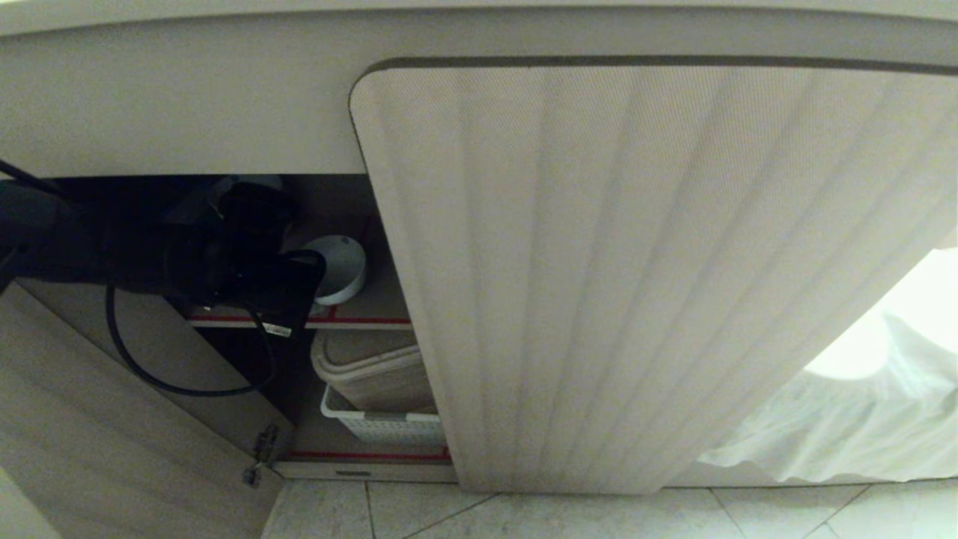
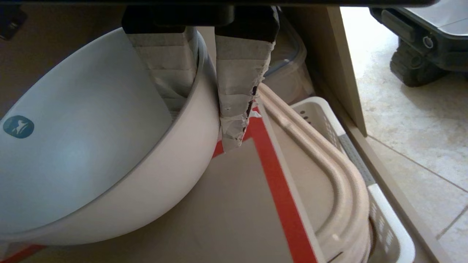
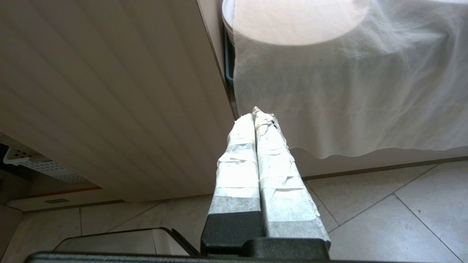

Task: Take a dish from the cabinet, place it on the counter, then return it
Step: Put it back into the cabinet

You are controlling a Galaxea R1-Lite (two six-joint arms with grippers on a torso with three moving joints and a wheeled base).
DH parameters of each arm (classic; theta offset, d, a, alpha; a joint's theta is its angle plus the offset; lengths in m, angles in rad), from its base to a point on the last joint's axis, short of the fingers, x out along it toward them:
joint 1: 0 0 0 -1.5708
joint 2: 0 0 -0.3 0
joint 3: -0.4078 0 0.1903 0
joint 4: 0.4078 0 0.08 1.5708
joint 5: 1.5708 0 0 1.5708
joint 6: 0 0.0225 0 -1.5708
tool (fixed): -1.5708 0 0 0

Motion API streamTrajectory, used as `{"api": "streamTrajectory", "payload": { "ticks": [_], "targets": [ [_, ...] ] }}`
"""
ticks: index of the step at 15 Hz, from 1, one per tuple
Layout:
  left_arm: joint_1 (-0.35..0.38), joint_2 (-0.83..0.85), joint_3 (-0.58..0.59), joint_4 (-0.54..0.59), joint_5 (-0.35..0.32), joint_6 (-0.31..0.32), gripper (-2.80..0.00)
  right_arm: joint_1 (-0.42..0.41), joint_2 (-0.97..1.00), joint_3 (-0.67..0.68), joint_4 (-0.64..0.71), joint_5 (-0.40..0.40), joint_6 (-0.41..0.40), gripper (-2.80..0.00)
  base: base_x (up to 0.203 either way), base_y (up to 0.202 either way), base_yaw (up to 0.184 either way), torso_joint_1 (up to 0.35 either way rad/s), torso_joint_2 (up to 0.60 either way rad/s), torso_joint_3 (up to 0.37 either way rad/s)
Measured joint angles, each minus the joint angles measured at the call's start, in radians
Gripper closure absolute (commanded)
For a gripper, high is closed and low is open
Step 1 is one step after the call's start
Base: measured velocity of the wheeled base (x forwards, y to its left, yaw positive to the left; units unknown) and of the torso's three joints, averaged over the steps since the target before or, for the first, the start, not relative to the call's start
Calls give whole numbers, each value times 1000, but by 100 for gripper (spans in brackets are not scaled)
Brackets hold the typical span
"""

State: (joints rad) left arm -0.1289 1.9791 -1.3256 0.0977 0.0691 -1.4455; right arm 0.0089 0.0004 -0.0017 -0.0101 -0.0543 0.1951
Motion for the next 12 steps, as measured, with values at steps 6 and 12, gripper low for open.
{"api": "streamTrajectory", "payload": {
  "ticks": [6,12],
  "targets": [
    [0,5,0,0,0,1,0,0,0,0,0,0,0,0,0,0,0,0,0,0],
    [0,5,1,0,-1,1,0,0,0,0,0,0,0,0,0,0,0,0,0,0]
  ]
}}
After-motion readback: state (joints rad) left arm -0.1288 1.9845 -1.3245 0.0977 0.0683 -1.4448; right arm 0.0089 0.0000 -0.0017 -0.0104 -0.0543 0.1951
